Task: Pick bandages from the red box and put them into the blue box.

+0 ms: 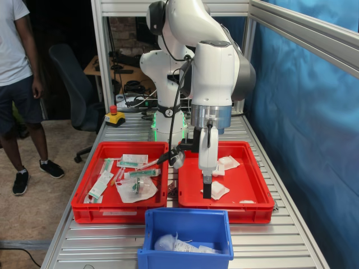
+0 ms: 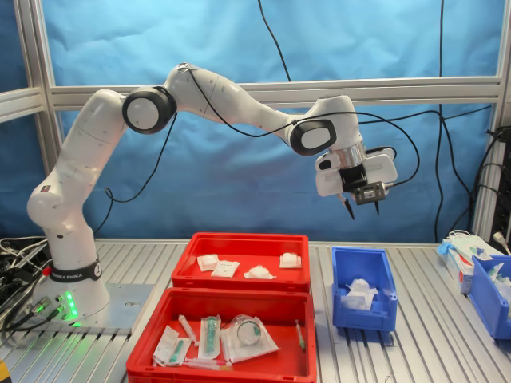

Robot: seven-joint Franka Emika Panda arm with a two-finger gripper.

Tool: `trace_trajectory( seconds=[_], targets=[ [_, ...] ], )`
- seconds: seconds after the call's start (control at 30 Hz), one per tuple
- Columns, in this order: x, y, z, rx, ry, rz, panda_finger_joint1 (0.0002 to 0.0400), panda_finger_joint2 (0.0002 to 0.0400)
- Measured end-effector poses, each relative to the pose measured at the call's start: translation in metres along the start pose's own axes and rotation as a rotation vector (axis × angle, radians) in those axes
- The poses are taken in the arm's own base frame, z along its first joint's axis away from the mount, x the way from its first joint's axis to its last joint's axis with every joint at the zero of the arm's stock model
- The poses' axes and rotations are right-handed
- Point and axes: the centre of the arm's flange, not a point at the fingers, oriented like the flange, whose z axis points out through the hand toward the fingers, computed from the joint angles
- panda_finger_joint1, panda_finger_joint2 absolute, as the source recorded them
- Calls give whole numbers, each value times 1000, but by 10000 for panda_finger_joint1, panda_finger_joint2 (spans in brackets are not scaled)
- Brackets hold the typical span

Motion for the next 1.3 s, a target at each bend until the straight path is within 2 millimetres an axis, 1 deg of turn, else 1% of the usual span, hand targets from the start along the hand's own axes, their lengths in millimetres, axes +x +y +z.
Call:
trace_trajectory(
  seconds=[0.03,0.07,0.23,0.27,0.4,0.43,0.93,1.03,1.3],
  targets=[
    [0,0,0,0,0,0,267,267],
    [0,0,0,0,0,0,317,317],
    [0,0,0,0,0,0,317,317],
    [0,0,0,0,0,0,367,367],
    [0,0,0,0,0,0,367,367],
    [0,0,0,0,0,0,394,394],
    [-1,2,0,0,0,-2,400,400],
    [-3,6,-1,-1,-2,-8,400,400],
    [-14,25,-3,-8,-9,-37,400,400]
  ],
)
